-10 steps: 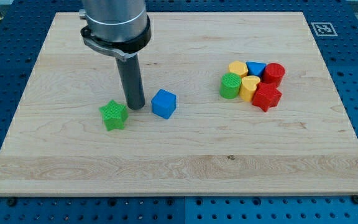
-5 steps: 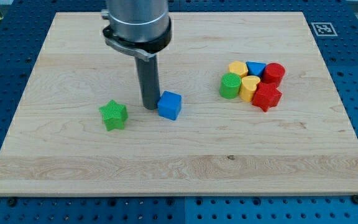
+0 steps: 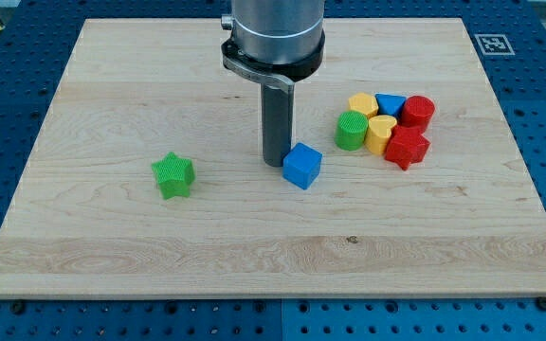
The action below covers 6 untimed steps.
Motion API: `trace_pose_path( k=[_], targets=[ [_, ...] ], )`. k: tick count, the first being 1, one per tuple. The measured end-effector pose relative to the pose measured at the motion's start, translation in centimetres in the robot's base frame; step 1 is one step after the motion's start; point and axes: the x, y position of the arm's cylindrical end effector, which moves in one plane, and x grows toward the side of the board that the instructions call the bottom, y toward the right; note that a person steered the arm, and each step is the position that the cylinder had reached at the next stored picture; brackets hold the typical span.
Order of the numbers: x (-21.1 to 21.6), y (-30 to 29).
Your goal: Move the blue cube towards the group of blocks
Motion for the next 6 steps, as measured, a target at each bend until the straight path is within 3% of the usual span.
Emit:
trace_pose_path(
  k=[2, 6],
  targets=[
    [2.4, -0.1],
    [2.8, 2.4]
  ],
)
